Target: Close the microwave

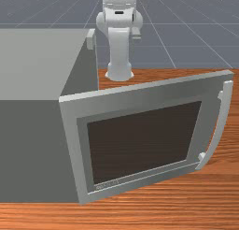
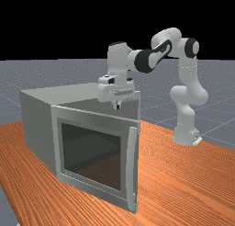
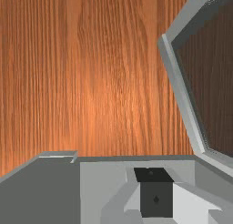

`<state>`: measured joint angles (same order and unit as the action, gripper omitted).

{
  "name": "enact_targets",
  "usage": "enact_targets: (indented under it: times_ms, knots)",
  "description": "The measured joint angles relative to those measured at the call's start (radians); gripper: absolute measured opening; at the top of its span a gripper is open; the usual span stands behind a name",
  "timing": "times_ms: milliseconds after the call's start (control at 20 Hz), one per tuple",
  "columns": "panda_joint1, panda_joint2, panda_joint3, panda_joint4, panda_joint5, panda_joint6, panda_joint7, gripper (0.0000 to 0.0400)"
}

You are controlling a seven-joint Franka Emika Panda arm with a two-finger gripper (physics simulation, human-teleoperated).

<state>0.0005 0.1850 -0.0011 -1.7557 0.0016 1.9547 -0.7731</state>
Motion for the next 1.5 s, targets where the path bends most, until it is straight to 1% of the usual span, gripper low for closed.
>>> enact_targets:
  times_ms: [150,350,400,450,500,550,600,650,700,800,900,1000,1050,1100,1200,1250,1300,1400,1500]
  knots:
    - [0.0,-0.008,0.0,0.021,0.0,-0.023,0.0,0.0]
    - [0.0,-0.021,0.0,0.001,0.0,0.005,0.0,0.0]
    - [-0.001,-0.051,0.0,-0.058,0.001,0.092,-0.001,0.0]
    - [-0.001,-0.047,0.0,-0.052,0.0,0.089,-0.001,0.0157]
    - [-0.001,-0.042,-0.001,-0.045,0.0,0.088,-0.001,0.0253]
    - [-0.001,-0.032,0.0,-0.029,0.0,0.077,-0.001,0.031]
    - [-0.001,-0.026,0.0,-0.023,0.0,0.08,-0.001,0.0346]
    - [-0.001,0.008,0.0,0.04,0.0,0.004,-0.001,0.0367]
    - [-0.001,0.013,0.0,0.046,0.0,0.006,-0.001,0.038]
    - [-0.001,0.003,0.0,0.011,0.0,0.099,-0.001,0.0393]
    - [-0.001,0.022,0.0,0.025,0.001,0.138,-0.001,0.0398]
    - [-0.001,0.047,0.0,0.057,0.001,0.147,-0.001,0.0399]
    - [-0.001,0.053,0.0,0.053,0.001,0.187,-0.002,0.04]
    - [-0.001,0.063,0.0,0.063,0.001,0.2,-0.002,0.04]
    - [-0.001,0.065,0.0,0.022,0.002,0.364,-0.003,0.04]
    - [-0.001,0.076,0.0,0.039,0.002,0.353,-0.002,0.04]
    - [-0.001,0.08,0.0,0.032,0.002,0.396,-0.003,0.04]
    - [-0.002,0.095,0.0,0.045,0.002,0.425,-0.003,0.04]
    - [-0.001,0.121,0.0,0.084,0.002,0.415,-0.003,0.04]
